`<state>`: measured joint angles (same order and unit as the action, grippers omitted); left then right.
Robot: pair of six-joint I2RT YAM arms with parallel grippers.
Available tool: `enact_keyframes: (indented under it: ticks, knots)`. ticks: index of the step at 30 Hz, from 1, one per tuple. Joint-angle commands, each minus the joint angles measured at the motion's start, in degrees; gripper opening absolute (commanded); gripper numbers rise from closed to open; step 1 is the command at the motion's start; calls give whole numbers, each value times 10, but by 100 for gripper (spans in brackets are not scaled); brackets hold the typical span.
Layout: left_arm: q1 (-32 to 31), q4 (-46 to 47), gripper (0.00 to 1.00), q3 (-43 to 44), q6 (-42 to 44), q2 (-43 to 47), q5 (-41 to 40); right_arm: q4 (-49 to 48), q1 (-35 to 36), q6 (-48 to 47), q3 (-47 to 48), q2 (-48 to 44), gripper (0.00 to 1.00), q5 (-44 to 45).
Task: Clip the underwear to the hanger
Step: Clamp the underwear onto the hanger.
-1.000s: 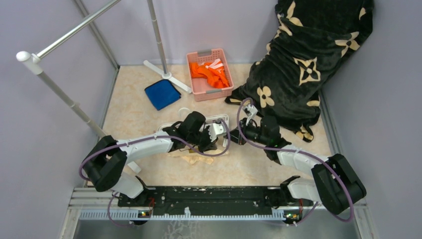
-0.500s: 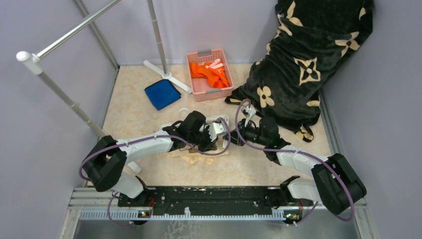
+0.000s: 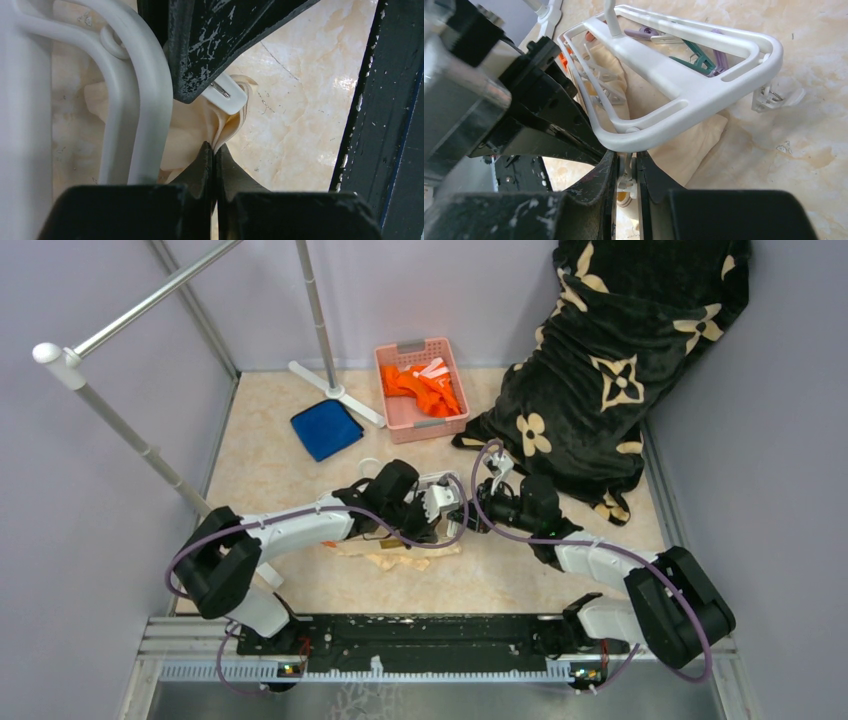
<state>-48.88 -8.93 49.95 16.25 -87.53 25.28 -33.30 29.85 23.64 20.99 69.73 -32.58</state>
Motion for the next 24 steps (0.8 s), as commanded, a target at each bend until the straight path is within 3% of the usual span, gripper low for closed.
enact_keyframes:
  ticks: [1, 24]
  knots:
    - [-5, 9, 0, 24, -7, -12, 27, -54, 12, 3, -1, -13, 11, -17]
    - [-5, 3, 0, 36, -12, -23, 13, -61, 13, 0, -10, -9, 11, -41]
